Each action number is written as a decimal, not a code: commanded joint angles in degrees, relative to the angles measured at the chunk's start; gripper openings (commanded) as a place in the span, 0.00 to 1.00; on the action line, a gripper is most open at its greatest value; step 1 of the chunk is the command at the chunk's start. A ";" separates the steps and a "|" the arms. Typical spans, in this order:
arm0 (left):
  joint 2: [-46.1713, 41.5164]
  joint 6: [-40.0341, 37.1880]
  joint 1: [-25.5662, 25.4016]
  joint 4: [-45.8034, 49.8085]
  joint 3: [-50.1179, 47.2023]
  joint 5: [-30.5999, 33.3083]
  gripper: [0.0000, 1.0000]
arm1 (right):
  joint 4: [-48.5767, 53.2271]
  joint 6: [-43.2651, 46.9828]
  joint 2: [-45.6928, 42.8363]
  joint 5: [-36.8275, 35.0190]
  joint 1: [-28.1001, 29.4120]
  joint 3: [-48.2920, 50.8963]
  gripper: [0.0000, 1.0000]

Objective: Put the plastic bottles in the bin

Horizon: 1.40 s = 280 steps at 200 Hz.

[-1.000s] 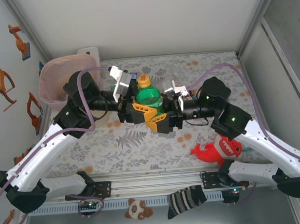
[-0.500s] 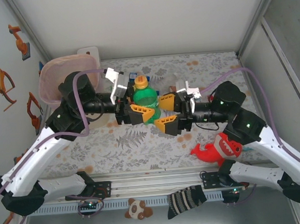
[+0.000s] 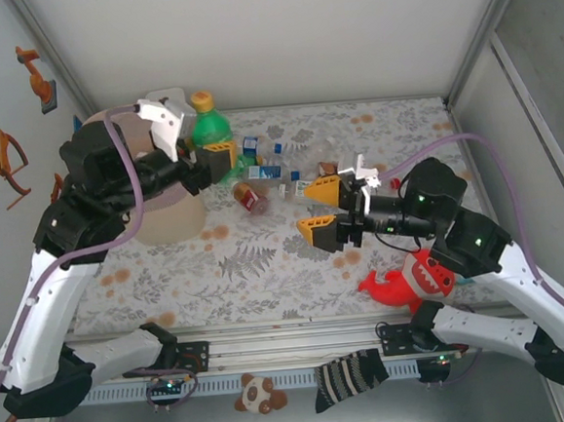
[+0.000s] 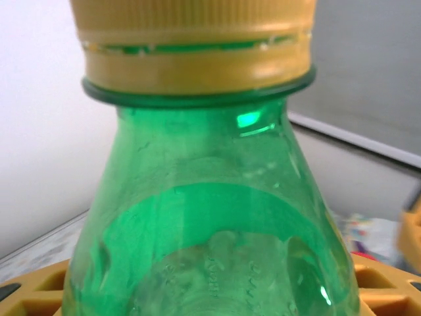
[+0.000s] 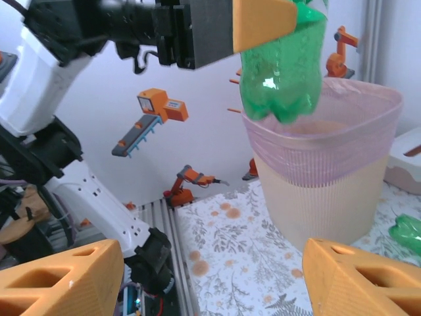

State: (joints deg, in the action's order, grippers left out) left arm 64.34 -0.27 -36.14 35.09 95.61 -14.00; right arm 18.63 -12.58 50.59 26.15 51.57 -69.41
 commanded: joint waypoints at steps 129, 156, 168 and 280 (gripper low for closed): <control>20.11 -4.21 33.91 22.75 13.20 13.98 0.47 | 2.03 1.15 1.49 -3.12 0.11 -2.18 0.72; 24.22 -4.23 36.47 24.36 13.20 14.51 0.47 | 2.46 1.37 1.81 -3.12 0.11 -2.47 0.72; 26.08 -4.46 37.56 25.25 13.19 15.51 0.47 | 2.75 1.59 1.89 -2.95 0.10 -2.68 0.72; 40.82 -4.41 40.37 32.63 11.47 18.98 0.48 | 3.02 3.16 2.47 -2.59 0.11 -2.25 0.72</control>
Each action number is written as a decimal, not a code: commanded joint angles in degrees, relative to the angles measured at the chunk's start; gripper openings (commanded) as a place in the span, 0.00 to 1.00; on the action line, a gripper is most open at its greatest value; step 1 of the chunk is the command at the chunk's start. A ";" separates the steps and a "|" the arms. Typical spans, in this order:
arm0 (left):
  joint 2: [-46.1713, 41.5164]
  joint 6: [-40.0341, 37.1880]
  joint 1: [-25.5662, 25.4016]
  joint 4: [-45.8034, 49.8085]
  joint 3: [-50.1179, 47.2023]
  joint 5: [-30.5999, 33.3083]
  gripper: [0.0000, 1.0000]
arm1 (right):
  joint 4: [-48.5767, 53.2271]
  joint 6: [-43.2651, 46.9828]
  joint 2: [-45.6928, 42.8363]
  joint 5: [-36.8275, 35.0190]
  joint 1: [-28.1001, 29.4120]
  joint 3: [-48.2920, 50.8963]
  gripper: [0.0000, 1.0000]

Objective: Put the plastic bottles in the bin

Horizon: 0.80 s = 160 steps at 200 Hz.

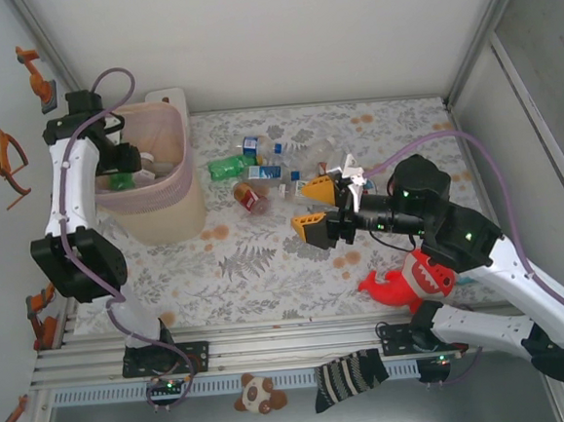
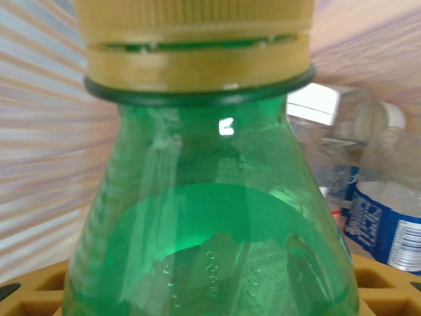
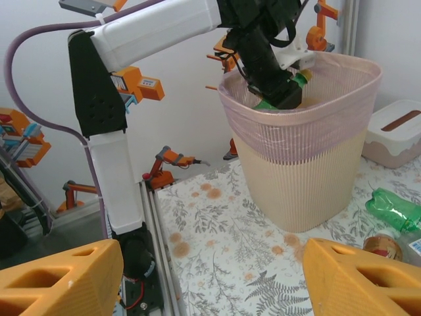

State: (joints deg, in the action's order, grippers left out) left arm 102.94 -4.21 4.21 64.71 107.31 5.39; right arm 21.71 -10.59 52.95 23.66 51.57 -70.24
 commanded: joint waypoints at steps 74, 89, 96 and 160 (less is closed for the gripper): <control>8.77 0.46 0.03 3.06 -2.34 -2.32 0.54 | 0.26 1.30 -0.01 -0.80 0.11 -1.14 0.72; 8.78 0.57 0.01 2.72 -2.96 -2.64 0.57 | 0.17 1.37 0.03 -0.98 0.12 -1.13 0.72; 8.54 0.63 -0.03 2.58 -3.11 -2.66 0.59 | 0.11 1.32 0.12 -1.12 0.11 -1.17 0.72; 1.94 1.35 0.01 0.33 -3.08 -5.41 0.73 | -0.18 0.99 0.79 -0.70 0.11 -2.10 0.72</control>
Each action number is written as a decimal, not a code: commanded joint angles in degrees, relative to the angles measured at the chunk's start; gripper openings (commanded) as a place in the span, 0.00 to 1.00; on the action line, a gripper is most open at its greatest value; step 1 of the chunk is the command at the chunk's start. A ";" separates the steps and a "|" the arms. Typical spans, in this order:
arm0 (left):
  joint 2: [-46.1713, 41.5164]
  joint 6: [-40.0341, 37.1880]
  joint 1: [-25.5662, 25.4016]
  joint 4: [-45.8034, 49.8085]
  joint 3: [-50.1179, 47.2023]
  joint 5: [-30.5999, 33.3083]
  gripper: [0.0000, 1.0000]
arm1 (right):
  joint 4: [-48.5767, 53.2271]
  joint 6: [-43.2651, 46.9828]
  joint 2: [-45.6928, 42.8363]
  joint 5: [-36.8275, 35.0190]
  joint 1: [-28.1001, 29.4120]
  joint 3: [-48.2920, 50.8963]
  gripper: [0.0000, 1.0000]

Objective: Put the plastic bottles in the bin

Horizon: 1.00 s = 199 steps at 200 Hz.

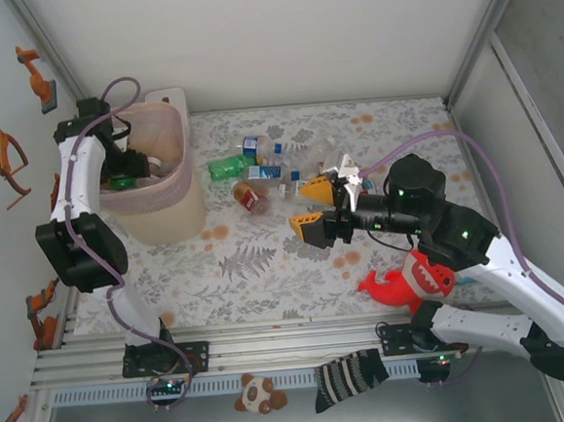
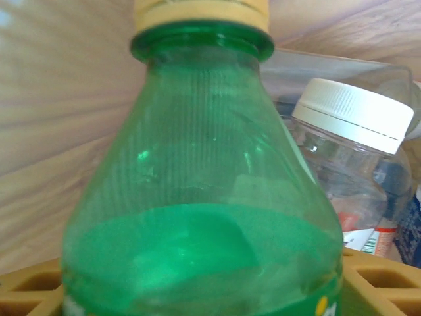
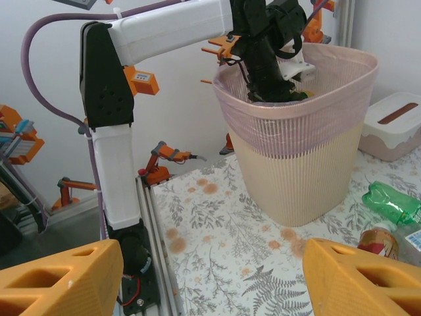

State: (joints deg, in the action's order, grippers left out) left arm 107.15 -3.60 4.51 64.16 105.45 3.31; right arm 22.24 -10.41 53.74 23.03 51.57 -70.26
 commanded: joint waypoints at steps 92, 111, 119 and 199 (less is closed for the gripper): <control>-10.53 3.13 -0.22 0.21 -0.18 -13.59 0.79 | -0.77 -0.05 -0.94 -1.09 0.16 -2.27 0.72; -11.97 3.44 -0.24 0.26 0.01 -15.41 0.78 | -0.70 -0.34 -0.94 -2.28 0.11 -2.25 0.72; -12.49 3.56 -0.23 0.10 -0.10 -16.31 0.76 | -0.55 -0.47 -0.88 -2.79 0.10 -2.27 0.72; -14.97 4.64 -0.23 -2.23 -3.95 -25.11 0.59 | 1.43 -1.66 -0.21 -9.21 0.11 -2.37 0.70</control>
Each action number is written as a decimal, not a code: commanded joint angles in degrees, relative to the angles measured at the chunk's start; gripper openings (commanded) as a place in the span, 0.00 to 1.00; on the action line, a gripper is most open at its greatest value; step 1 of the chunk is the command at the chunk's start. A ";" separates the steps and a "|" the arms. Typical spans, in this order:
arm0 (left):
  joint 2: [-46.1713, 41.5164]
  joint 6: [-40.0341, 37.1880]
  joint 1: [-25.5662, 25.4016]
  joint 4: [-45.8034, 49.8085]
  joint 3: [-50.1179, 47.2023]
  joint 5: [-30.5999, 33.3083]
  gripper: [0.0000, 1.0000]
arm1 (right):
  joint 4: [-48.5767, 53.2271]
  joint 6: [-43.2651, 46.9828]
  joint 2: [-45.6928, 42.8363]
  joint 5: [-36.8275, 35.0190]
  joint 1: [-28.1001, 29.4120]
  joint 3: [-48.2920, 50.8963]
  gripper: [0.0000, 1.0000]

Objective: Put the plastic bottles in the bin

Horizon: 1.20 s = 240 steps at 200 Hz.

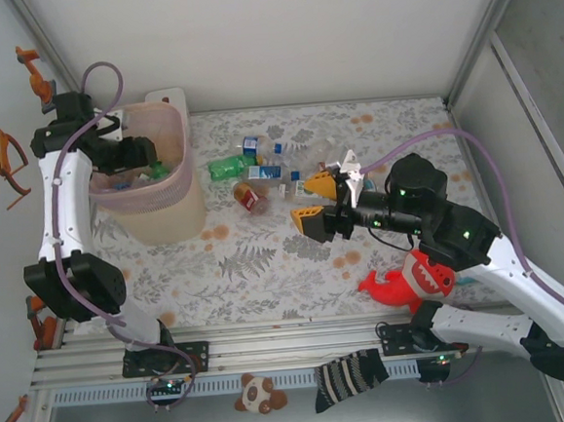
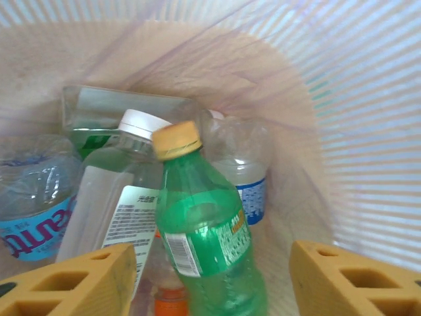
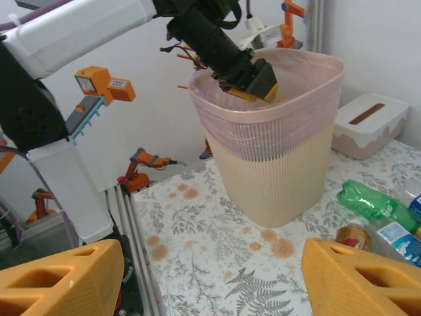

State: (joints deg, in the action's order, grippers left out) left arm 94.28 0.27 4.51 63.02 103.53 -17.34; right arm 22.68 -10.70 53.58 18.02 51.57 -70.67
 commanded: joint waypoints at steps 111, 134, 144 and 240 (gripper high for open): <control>4.11 1.30 -0.29 -7.23 -13.72 -11.27 0.32 | 4.65 -5.80 0.38 -16.42 0.11 -1.54 0.64; 4.78 1.10 -0.29 -7.47 -15.61 -10.47 0.31 | 5.39 -7.64 0.54 -19.36 0.02 -1.29 0.63; 4.65 1.12 -0.27 -7.62 -15.88 -10.37 0.31 | 5.92 -8.35 0.82 -20.62 -0.20 -1.37 0.63; -8.34 4.40 -0.16 -15.81 -15.45 -11.31 0.40 | 10.69 -24.73 7.67 -23.67 -16.26 -0.26 0.63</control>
State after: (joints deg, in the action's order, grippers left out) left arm 91.81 3.36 4.16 50.83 89.08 -28.62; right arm 31.35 -27.33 59.46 -2.66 38.74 -70.85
